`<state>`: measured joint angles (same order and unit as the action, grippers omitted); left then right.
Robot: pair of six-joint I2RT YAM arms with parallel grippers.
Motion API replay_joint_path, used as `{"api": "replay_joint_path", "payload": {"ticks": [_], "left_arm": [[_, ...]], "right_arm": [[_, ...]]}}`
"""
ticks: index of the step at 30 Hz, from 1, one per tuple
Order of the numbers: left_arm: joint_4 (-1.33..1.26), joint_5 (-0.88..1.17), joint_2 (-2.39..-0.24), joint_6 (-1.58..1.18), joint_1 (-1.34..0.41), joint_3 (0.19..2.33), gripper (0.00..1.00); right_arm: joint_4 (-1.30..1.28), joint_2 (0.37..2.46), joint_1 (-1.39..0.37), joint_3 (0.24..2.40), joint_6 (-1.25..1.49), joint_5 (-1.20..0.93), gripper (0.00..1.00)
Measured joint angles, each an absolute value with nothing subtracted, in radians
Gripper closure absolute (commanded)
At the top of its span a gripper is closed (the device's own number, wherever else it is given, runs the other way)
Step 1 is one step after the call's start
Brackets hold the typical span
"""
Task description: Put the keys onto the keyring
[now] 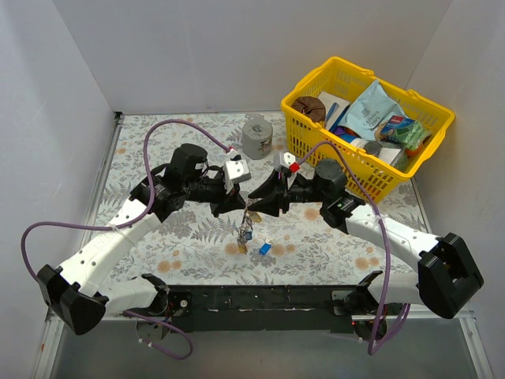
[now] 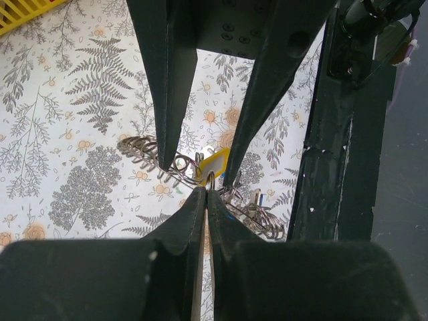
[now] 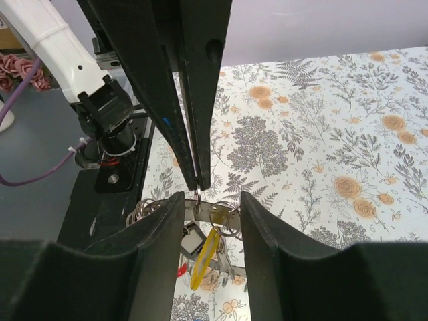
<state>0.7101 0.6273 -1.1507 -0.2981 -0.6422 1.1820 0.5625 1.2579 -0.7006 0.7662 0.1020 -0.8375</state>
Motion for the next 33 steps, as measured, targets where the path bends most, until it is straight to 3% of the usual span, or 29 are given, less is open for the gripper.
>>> {"api": "replay_joint_path", "payload": {"ticks": [6,14,21,24,25,29,33], "left_arm": [[0.719,0.619,-1.152,-0.291,-0.650,1.187,1.00],[0.726,0.607,-1.154,-0.291,-0.652,1.187,1.00],[0.728,0.585,-1.155,-0.292,-0.656,1.187,1.00],[0.727,0.580,-1.155,-0.296,-0.657,1.187,0.84],[0.724,0.576,-1.155,-0.302,-0.658,1.187,0.70],[0.637,0.546,-1.139,-0.340,-0.666,1.182,0.40],[0.515,0.485,-1.068,-0.408,-0.670,1.130,0.26]], "right_arm": [[0.549,1.269,-0.701,0.772,0.104,-0.847,0.66],[0.548,1.299,-0.701,0.783,0.110,-0.888,0.98],[0.522,1.329,-0.701,0.812,0.111,-0.920,0.99],[0.519,1.328,-0.701,0.813,0.107,-0.919,0.99],[0.519,1.328,-0.701,0.813,0.105,-0.916,0.99],[0.513,1.327,-0.701,0.803,0.100,-0.895,0.99],[0.527,1.302,-0.701,0.773,0.101,-0.878,0.99]]}}
